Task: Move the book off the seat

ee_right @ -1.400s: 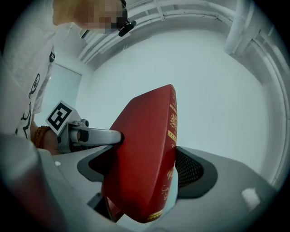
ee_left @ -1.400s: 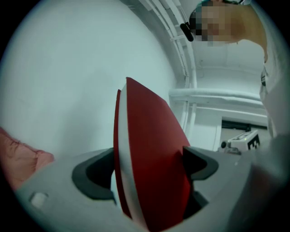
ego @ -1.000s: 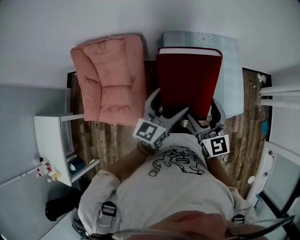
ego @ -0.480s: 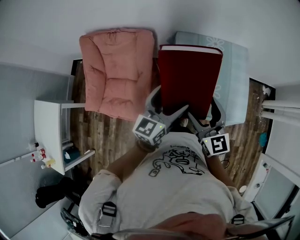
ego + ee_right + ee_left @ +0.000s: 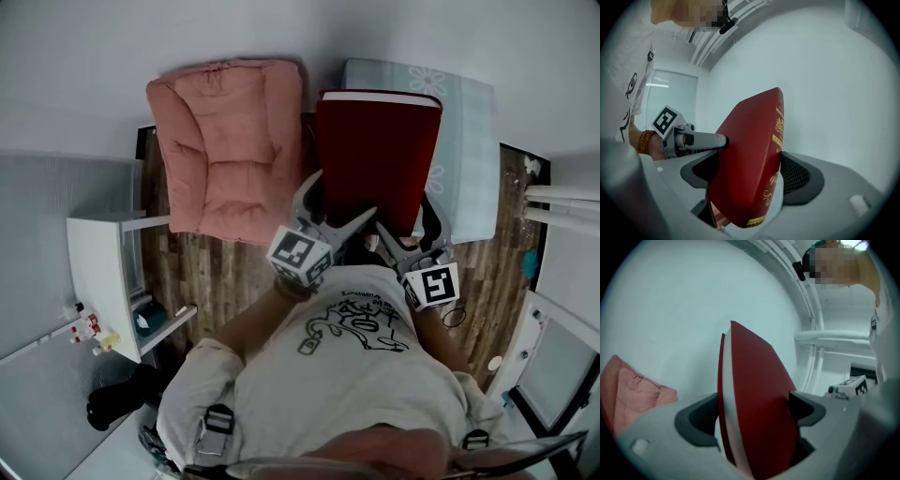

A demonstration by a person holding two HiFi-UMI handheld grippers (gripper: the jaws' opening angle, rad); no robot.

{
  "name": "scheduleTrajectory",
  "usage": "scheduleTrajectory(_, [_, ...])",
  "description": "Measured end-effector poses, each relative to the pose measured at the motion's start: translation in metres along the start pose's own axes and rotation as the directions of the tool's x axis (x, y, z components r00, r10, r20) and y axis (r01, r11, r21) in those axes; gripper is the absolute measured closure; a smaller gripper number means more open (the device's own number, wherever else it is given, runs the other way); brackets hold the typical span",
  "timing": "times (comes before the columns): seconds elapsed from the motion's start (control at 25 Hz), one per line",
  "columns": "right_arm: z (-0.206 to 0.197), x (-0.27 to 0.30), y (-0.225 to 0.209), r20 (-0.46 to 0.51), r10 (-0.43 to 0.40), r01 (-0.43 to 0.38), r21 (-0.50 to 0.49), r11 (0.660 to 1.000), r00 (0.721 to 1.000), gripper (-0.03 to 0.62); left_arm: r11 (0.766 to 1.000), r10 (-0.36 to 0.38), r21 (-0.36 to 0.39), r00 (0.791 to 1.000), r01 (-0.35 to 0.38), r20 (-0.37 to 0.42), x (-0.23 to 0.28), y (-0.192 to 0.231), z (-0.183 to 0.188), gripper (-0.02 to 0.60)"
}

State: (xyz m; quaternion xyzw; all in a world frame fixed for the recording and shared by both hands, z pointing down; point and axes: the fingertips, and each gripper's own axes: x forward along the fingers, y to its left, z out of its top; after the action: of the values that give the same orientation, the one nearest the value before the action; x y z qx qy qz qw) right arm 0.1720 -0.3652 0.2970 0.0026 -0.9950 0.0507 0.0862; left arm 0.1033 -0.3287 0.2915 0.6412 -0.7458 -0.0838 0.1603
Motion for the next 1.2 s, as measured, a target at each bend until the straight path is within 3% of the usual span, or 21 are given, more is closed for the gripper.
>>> scheduleTrajectory(0.68, [-0.047, 0.037, -0.027, -0.084, -0.040, 0.045, 0.063, 0.997, 0.996, 0.183, 0.996, -0.053, -0.080, 0.994, 0.046, -0.093, 0.037, 0.044, -0.042, 0.124])
scheduleTrajectory(1.2, [-0.099, 0.045, -0.058, -0.155, -0.046, 0.063, 0.106, 0.992, 0.987, 0.187, 0.993, -0.050, -0.110, 0.987, 0.033, -0.156, 0.069, 0.057, -0.093, 0.126])
